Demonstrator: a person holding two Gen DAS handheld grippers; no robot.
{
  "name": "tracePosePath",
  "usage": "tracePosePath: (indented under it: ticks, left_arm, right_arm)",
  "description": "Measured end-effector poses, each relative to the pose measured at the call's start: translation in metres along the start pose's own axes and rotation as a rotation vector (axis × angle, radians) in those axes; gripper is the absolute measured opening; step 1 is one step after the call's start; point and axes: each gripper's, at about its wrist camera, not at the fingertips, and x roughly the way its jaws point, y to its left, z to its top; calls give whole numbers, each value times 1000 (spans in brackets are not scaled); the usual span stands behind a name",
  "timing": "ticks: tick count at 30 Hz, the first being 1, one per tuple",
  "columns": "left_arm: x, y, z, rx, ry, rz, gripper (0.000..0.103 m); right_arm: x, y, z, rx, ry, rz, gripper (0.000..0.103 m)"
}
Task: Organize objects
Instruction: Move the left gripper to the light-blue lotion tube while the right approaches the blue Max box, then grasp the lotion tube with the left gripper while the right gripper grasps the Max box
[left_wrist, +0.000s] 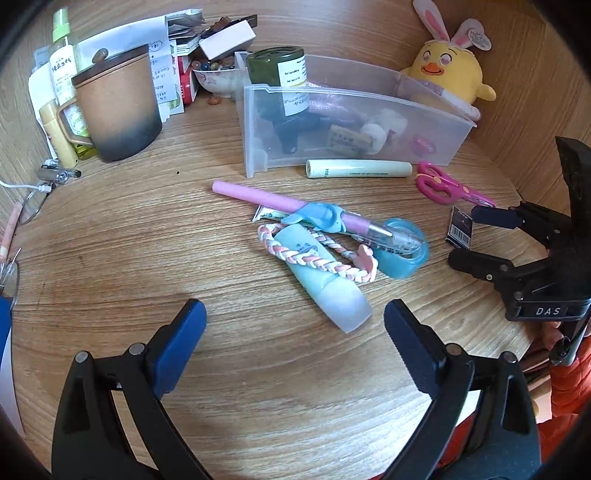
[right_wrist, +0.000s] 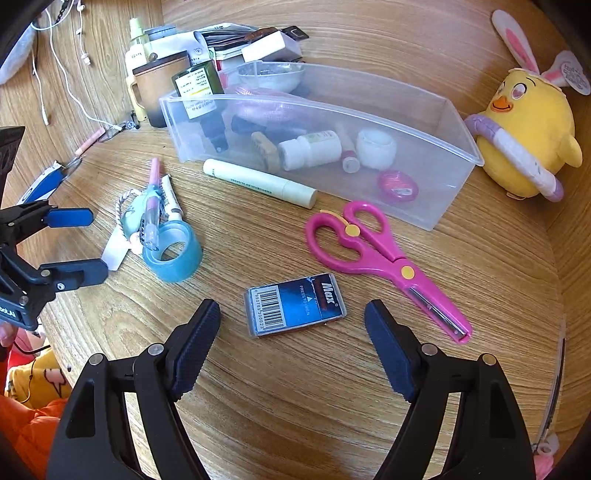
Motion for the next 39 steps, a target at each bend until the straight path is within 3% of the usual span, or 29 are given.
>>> tracePosePath:
  ticks: [4,9,12,20,22,24,25,34,39]
  left_arm:
    - [4,-6,4,40,-20,40,80]
    - [-1,1,3,50,-30,45,58]
    - [-3,8,3,50,-30,44,47]
    - [6,14,16,69,-23,60,46]
    - [7,13,18,76,-32,55,39]
    - [8,12,19,79,-38,56,26]
    - [7,13,18,79,-41,56,25]
    - [-9,25,0,54,-47,74,25]
    - [-25,29,6,35,-99,78,25]
  right_arm:
    - [-1,0,1,5,-5,-14,70]
    - [-4,-2,0,10,-21,-18,49]
    - [-4,0,0,13,-27,-15,47]
    - [-7,2,-1,15,-51,1,46]
    - [-8,2,0,21,-59,4,46]
    - [-11,2,1,27,-71,6,46]
    - [-12,1,1,30,-75,7,46]
    - [-23,-1,5,53,-121,18,46]
    - [-29,-5,11,76,-154,24,46]
